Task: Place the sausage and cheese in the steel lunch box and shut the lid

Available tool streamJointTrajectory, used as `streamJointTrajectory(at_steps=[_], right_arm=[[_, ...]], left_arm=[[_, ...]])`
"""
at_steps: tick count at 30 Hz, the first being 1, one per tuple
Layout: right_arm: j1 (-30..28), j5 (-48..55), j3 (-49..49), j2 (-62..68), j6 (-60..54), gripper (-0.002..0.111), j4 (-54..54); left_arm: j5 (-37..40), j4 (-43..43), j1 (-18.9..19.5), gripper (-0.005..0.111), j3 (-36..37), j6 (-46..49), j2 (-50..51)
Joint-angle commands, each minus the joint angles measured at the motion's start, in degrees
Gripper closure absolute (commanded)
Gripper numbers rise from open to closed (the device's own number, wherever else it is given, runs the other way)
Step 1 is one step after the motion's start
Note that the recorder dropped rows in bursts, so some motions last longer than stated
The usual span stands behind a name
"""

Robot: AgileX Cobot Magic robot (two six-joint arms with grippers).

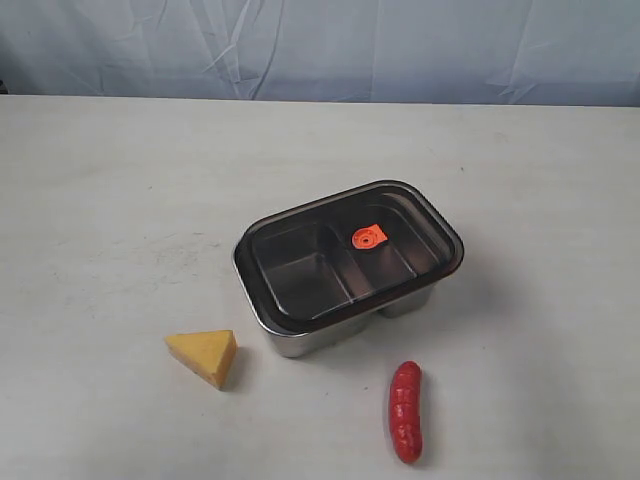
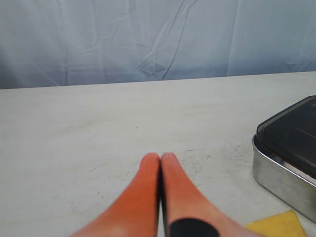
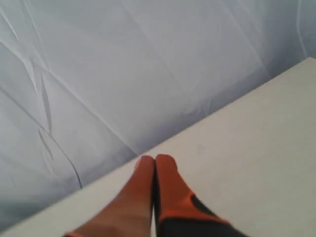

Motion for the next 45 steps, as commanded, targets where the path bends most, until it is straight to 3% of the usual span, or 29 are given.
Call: streamJointTrajectory(at_steps=[1, 5, 9, 11, 23, 45], right_arm=[[1.20, 12.87, -13.45, 18.81, -23.22, 0.109, 14.86], [1.20, 27.75, -22.88, 34.84, -37.88, 0.093, 29.64], [1.09, 33.33, -28.92, 47.74, -39.38, 0.066, 33.76], [1.09, 34.62, -30.89, 52.55, -39.68, 0.058, 34.03], [1.09, 50.37, -32.58, 70.17, -52.24, 0.057, 40.20], [1.09, 52.63, -32.44, 78.25, -58.17, 0.057, 40.43]], left_arm=[[0.10, 0.43, -0.25, 0.107, 0.24, -0.07, -0.30], [0.10, 0.43, -0.25, 0.107, 0.24, -0.07, -0.30], [0.10, 0.43, -0.25, 0.107, 0.24, -0.07, -0.30], [0.10, 0.43, -0.25, 0.107, 0.24, -0.07, -0.30], [0.10, 0.43, -0.25, 0.107, 0.24, -0.07, -0.30], [0.10, 0.43, -0.25, 0.107, 0.24, -0.07, -0.30]])
